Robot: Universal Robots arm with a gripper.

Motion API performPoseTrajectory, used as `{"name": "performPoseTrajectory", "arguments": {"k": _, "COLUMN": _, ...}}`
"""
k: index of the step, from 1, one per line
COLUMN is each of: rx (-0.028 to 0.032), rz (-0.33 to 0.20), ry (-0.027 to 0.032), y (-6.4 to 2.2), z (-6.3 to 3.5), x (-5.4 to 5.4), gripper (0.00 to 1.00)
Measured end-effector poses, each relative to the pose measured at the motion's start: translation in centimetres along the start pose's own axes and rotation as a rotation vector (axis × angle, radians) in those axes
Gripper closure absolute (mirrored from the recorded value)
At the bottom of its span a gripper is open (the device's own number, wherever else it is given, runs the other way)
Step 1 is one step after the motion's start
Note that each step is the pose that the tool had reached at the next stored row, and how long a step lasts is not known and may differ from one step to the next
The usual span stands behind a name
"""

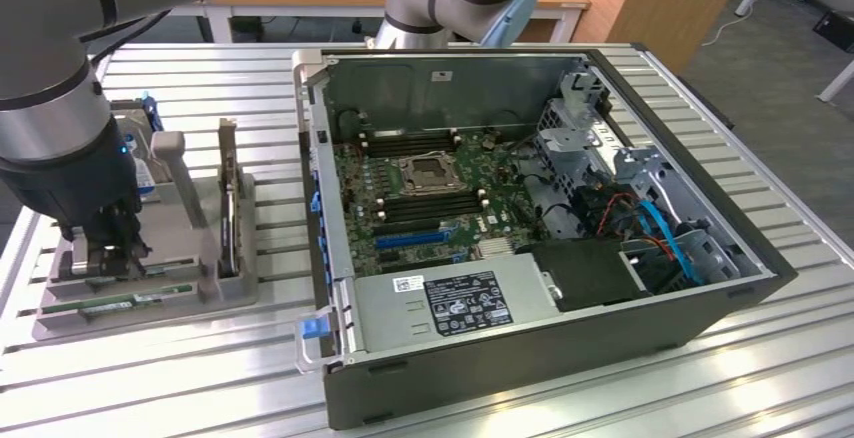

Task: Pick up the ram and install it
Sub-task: 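Pick up the ram and move it above insertion slot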

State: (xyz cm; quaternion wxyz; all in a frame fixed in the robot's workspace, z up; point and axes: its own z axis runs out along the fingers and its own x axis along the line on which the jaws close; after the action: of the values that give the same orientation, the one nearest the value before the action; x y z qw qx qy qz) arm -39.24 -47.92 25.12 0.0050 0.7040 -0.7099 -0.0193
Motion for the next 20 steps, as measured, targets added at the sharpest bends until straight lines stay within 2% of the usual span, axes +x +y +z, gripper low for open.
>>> {"name": "performPoseTrajectory", "arguments": {"k": 4, "rx": 0.0002, "rz": 0.0, "ry": -0.0002, "y": 0.01, "z": 0.06, "x": 0.0, "gripper": 0.7}}
{"name": "performPoseTrajectory", "arguments": {"k": 12, "rx": -0.0002, "rz": 0.0, "ry": -0.0001, "y": -0.01, "z": 1.18, "x": 0.2, "gripper": 0.7}}
{"name": "performPoseTrajectory", "arguments": {"k": 20, "rx": -0.005, "rz": 0.0, "ry": 0.0001, "y": -0.03, "z": 2.17, "x": 0.3, "gripper": 0.7}}
